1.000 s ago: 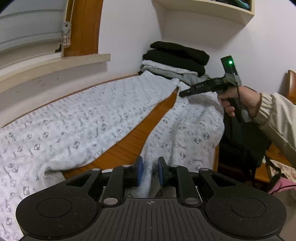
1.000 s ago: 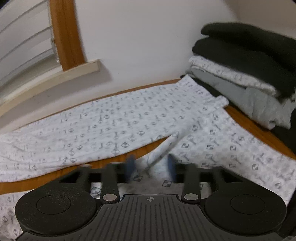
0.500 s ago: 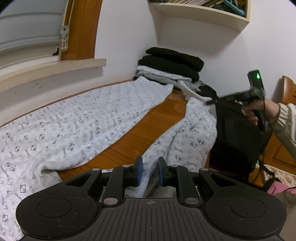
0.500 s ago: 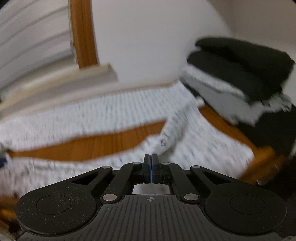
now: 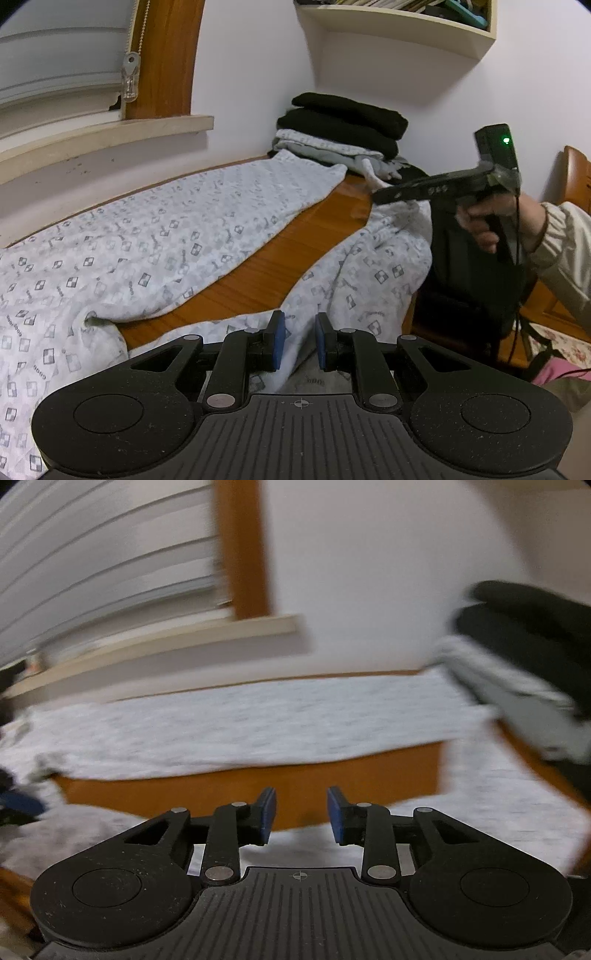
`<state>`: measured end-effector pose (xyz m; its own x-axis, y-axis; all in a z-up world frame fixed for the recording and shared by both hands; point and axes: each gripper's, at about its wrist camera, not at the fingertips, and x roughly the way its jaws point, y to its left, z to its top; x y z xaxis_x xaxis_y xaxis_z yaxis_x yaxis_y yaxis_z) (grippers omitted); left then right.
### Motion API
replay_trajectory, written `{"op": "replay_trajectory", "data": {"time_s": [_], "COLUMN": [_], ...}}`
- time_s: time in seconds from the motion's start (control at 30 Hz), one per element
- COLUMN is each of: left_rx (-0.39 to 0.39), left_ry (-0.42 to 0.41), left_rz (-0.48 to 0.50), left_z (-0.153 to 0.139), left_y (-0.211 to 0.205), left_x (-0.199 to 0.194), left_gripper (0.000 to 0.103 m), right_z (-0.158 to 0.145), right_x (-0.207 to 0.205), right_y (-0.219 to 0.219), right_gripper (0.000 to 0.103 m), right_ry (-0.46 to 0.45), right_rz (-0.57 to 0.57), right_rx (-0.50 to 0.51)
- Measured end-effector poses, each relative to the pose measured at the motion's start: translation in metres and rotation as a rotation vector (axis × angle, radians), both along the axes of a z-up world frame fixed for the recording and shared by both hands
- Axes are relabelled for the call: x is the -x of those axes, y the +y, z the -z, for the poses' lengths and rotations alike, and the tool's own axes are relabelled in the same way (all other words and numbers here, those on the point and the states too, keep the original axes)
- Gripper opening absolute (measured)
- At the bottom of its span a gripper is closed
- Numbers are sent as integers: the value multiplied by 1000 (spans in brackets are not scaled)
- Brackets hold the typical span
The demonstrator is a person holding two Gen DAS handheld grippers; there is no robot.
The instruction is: Fold clothes
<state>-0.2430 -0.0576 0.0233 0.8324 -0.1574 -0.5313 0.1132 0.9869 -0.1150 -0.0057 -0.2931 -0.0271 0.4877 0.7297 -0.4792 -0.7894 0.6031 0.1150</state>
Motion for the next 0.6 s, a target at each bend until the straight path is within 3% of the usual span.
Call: {"op": "replay_trajectory", "data": {"time_s": [0.33, 0.53, 0.6], "left_rx": [9, -2, -16], "left_ry": [-16, -27, -29], "left_rz": [-22, -44, -59], "left_z": [5, -10, -17], "left_y": [-6, 8, 19], "left_x": [12, 16, 15], "left_gripper": [18, 18, 23], "right_z": [-7, -8, -7], "right_x": [46, 83, 88], "right_y": [93, 112, 108], "right_gripper": [33, 33, 33], "right_ry": [40, 12, 7], "right_rz": [-284, -418, -431], "right_rx": [14, 71, 76]}}
